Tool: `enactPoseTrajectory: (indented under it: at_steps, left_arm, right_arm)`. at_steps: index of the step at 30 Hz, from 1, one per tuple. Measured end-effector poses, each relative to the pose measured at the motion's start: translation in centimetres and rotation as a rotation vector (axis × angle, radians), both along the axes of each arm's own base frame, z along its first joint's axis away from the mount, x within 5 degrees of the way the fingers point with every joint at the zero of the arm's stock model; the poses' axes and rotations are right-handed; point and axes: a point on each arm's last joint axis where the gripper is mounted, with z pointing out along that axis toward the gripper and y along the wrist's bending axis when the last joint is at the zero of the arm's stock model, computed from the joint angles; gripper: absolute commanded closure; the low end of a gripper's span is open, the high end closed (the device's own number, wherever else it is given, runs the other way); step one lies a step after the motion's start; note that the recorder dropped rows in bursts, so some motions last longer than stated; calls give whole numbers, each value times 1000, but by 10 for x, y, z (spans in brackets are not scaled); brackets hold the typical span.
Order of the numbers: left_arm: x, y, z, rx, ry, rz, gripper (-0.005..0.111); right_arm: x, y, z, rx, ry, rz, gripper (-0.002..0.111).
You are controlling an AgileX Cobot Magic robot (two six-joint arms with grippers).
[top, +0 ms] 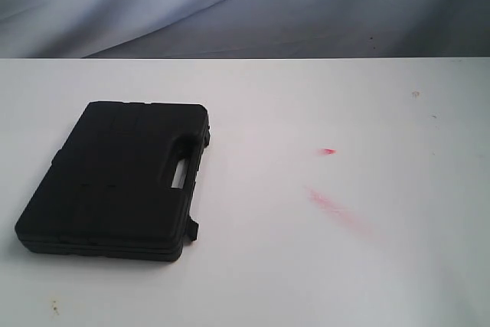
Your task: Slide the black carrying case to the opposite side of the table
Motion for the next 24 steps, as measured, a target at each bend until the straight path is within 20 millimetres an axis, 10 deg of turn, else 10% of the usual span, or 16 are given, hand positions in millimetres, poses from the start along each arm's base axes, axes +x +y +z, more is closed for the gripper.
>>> enactPoseTrajectory:
  at_steps: [14,24]
  left_arm:
    - [101,-13,-58,-57,400,5,107]
    - [135,-95,-117,-78,656,-95,107]
  right_arm:
    - [0,0,0,0,0,0,108]
    - [0,0,0,0,0,0,108]
